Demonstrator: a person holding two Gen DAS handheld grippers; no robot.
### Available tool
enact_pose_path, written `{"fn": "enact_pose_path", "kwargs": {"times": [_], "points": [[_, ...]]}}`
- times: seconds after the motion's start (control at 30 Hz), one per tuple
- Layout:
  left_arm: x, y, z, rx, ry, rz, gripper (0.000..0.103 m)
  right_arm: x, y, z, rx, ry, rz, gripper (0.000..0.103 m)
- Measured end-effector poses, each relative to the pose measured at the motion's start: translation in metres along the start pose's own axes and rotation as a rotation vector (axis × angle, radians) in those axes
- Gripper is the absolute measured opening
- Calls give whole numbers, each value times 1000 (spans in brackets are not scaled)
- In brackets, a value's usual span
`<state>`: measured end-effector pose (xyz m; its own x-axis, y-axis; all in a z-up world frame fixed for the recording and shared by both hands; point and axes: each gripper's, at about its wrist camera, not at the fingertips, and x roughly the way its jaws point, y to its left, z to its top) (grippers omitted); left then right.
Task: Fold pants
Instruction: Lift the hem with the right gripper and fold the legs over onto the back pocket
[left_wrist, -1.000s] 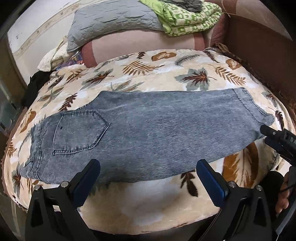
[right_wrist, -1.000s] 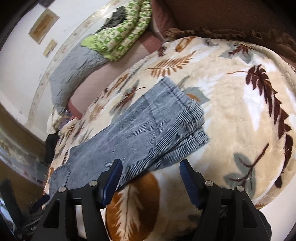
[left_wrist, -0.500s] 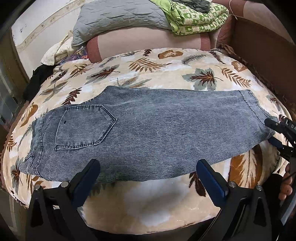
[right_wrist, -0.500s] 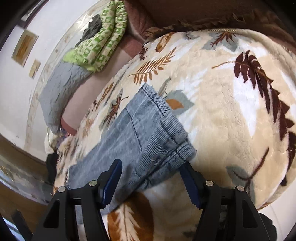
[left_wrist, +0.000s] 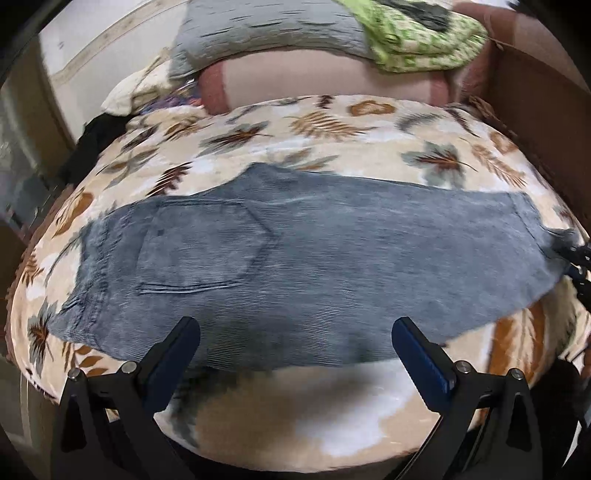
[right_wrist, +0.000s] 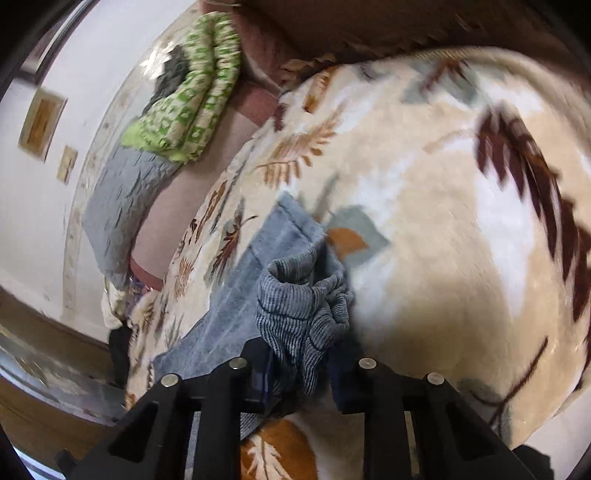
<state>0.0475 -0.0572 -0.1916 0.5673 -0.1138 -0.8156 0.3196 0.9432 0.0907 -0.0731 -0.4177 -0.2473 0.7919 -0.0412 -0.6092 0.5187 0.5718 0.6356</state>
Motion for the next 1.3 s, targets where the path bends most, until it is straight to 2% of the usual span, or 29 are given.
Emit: {"fn": "enact_pose_path", "kwargs": {"times": [0.23,0.37,0.53,0.57,0.67,0.73,0.87,0.93,1.03,1.1,1.17,1.23,1.3], "points": [[10,44,6,-113,2,44,103,-2,95,4,-267,2,-27,23],[11,56,4,-133,5,43,103,17,156,-26,-451,52,-34,23],[8,68,2,-144,-4,47,103,54,200,-74,-565,166,3,23],[7,71,1,-149,-6,50,103,64,206,-86,-569,217,19,24],[8,81,-1,-174,-3,56,103,89,209,-116,-554,371,29,32],[9,86,-2,-184,3,60,103,95,207,-131,-576,435,46,56],[11,94,-4,-196,8,66,103,76,196,-127,-538,481,233,58],[12,95,-4,-202,8,67,103,68,190,-111,-508,458,279,59],[13,92,-4,-204,11,57,103,54,172,-77,-463,286,207,59],[13,85,-4,-190,12,53,103,54,161,-63,-429,240,186,59],[13,77,-4,-167,13,51,103,63,153,-57,-443,221,136,55],[13,68,-3,-145,15,46,103,74,153,-63,-490,242,83,27],[11,59,-1,-122,13,35,103,87,145,-75,-474,322,74,22]]}}
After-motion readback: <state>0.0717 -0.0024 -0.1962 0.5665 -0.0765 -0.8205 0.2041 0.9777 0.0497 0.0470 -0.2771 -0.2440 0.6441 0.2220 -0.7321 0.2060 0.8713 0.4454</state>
